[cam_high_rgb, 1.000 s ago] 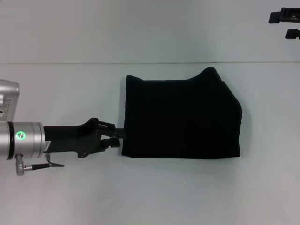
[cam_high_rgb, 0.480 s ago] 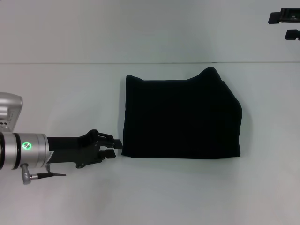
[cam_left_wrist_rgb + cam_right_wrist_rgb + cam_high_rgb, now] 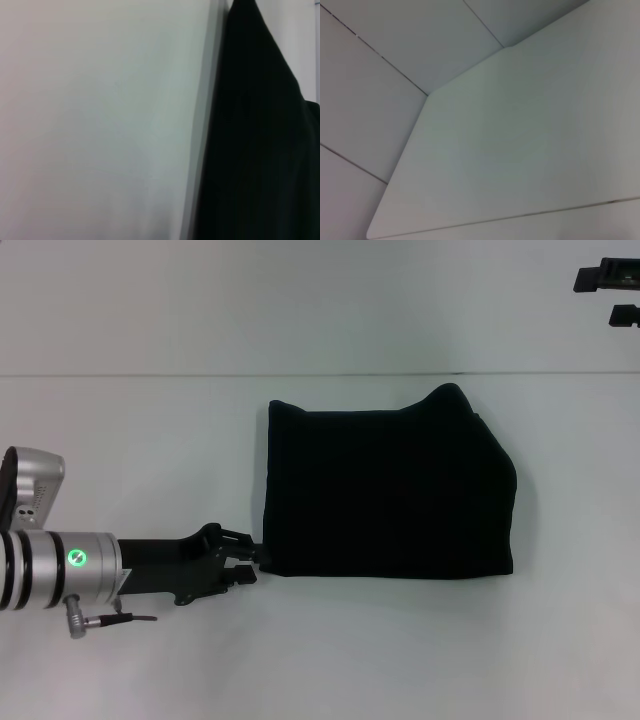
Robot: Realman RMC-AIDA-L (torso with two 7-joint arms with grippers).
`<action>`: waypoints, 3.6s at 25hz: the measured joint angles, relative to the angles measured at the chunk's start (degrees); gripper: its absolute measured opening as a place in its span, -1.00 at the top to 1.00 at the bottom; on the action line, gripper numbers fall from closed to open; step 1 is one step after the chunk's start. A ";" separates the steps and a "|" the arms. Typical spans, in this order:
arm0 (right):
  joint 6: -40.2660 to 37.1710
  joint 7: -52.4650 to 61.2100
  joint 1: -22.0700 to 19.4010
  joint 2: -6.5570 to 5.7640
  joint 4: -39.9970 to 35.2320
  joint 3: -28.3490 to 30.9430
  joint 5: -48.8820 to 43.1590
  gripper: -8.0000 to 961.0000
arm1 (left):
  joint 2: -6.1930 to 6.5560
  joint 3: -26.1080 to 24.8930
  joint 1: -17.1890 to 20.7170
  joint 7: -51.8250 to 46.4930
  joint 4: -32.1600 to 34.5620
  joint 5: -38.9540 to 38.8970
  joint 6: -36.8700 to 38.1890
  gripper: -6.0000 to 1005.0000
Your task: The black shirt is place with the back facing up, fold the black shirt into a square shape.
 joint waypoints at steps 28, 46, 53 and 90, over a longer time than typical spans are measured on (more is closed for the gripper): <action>0.21 0.00 -0.52 -0.08 0.33 0.40 0.13 -0.95 | -0.18 -0.28 -0.57 -0.17 -2.06 -0.21 -3.18 0.28; 0.18 0.00 -0.36 0.01 0.40 0.39 0.31 -0.95 | -0.43 0.10 -2.51 -1.10 -3.27 -0.05 -4.59 0.28; 0.08 0.00 -0.49 -0.04 0.40 0.53 0.31 -0.95 | -0.48 -0.13 -2.92 -0.98 -3.27 -0.54 -4.15 0.28; 0.08 0.00 -0.61 -0.16 0.40 1.89 0.30 -0.95 | 0.19 4.74 -0.04 1.51 4.61 -0.04 3.94 0.93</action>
